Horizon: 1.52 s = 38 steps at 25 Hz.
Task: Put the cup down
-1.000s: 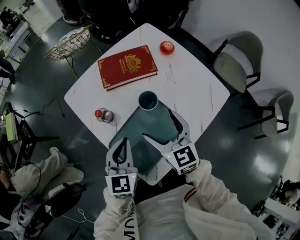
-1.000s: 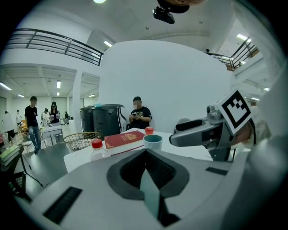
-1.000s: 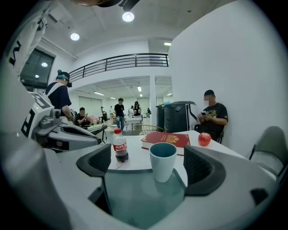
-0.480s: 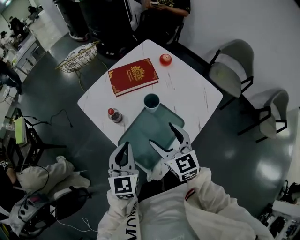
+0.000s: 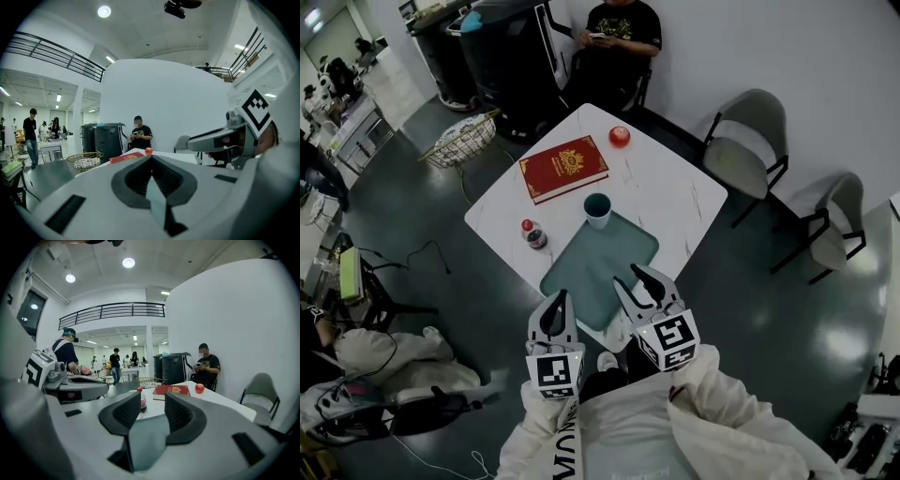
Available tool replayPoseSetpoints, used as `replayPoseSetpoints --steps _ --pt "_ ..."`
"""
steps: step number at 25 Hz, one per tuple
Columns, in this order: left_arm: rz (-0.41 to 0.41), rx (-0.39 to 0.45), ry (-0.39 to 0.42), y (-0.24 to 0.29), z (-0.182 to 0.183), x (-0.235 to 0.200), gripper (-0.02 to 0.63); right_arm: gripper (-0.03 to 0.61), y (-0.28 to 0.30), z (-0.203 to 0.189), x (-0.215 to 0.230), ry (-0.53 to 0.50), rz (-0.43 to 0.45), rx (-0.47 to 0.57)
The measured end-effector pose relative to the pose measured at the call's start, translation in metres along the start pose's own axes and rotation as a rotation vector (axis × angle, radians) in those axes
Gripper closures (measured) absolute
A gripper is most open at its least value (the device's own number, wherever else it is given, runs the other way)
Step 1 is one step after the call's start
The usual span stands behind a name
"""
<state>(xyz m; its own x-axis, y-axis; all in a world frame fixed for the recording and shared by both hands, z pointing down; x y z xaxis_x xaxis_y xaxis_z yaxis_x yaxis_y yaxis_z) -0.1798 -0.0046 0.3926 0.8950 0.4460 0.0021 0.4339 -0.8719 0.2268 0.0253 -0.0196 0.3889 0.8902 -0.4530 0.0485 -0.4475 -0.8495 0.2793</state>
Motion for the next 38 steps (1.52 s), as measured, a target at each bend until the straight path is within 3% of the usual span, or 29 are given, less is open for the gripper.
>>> replayPoseSetpoints --steps 7,12,14,23,38 --pt "-0.042 0.016 0.016 -0.032 0.007 0.015 0.603 0.512 -0.038 0.005 -0.022 0.002 -0.042 0.033" --pt "-0.061 0.027 0.023 -0.047 0.009 0.023 0.603 0.523 -0.058 0.004 -0.035 -0.027 -0.052 0.046" --pt "-0.065 0.029 0.019 -0.053 0.009 0.026 0.603 0.571 -0.066 0.002 -0.039 -0.043 -0.065 0.034" --pt "-0.088 0.004 0.007 -0.066 0.009 0.040 0.603 0.572 -0.087 0.004 -0.055 -0.111 -0.022 0.024" --pt "-0.058 -0.013 0.038 -0.043 0.025 0.072 0.603 0.574 -0.088 0.003 -0.014 -0.011 0.044 0.022"
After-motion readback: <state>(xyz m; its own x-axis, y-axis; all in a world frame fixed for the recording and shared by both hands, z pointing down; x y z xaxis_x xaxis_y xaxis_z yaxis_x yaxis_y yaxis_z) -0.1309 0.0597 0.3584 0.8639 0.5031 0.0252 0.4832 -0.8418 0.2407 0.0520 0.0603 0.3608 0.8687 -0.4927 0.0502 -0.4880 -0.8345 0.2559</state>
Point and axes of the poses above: the fingertips, and each gripper's own axes: y forward along the fingers, x to its right, z out of its top, the point moved 9 cm from there along -y, backward along the fingers, and after that the axes turned 1 degree about -y, right-handed, at the moved point
